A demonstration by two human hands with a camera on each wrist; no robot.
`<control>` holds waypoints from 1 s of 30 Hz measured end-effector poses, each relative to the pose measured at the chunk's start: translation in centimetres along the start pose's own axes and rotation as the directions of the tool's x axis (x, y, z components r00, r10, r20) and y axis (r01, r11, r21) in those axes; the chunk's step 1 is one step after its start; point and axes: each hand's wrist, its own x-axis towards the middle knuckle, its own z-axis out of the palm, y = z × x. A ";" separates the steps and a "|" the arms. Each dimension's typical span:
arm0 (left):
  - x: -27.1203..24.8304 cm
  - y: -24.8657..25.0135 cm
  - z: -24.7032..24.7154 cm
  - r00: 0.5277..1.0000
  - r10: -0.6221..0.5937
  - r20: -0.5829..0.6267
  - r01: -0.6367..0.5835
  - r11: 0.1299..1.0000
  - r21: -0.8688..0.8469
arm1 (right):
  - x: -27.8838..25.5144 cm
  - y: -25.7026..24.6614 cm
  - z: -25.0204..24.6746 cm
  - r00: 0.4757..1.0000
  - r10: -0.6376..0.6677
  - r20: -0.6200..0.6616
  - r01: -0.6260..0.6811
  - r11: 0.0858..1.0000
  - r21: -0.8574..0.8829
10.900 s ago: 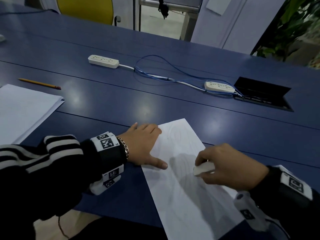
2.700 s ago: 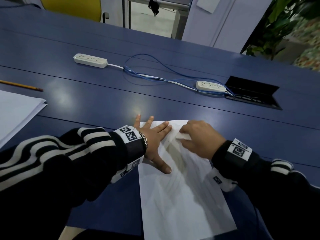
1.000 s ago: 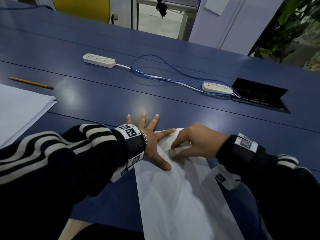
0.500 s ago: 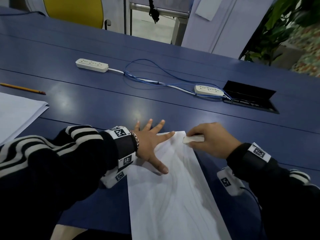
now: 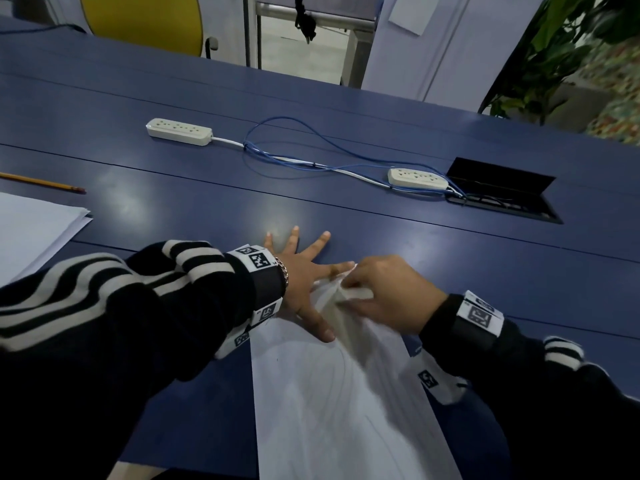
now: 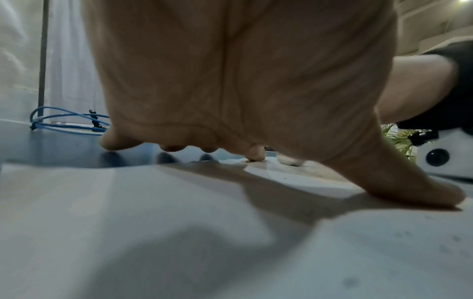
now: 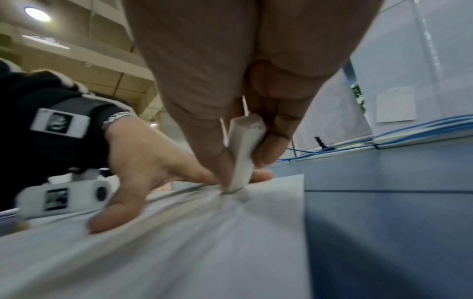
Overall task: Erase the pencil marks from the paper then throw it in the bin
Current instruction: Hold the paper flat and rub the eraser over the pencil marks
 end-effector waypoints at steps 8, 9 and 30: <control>-0.1 0.3 -0.4 1.000 -0.029 -0.007 0.029 0.999 0.025 | 0.8 0.3 -0.6 0.999 0.043 -0.029 -0.044 0.999 -0.031; -0.1 0.3 -0.4 0.999 -0.037 -0.003 0.038 0.999 0.028 | 0.3 -0.6 -0.2 1.000 -0.012 0.006 0.012 1.000 -0.020; -0.4 0.5 -0.5 0.998 -0.055 0.013 0.054 0.997 0.046 | -0.6 -0.8 -1.2 0.988 -0.008 0.152 0.023 0.995 -0.096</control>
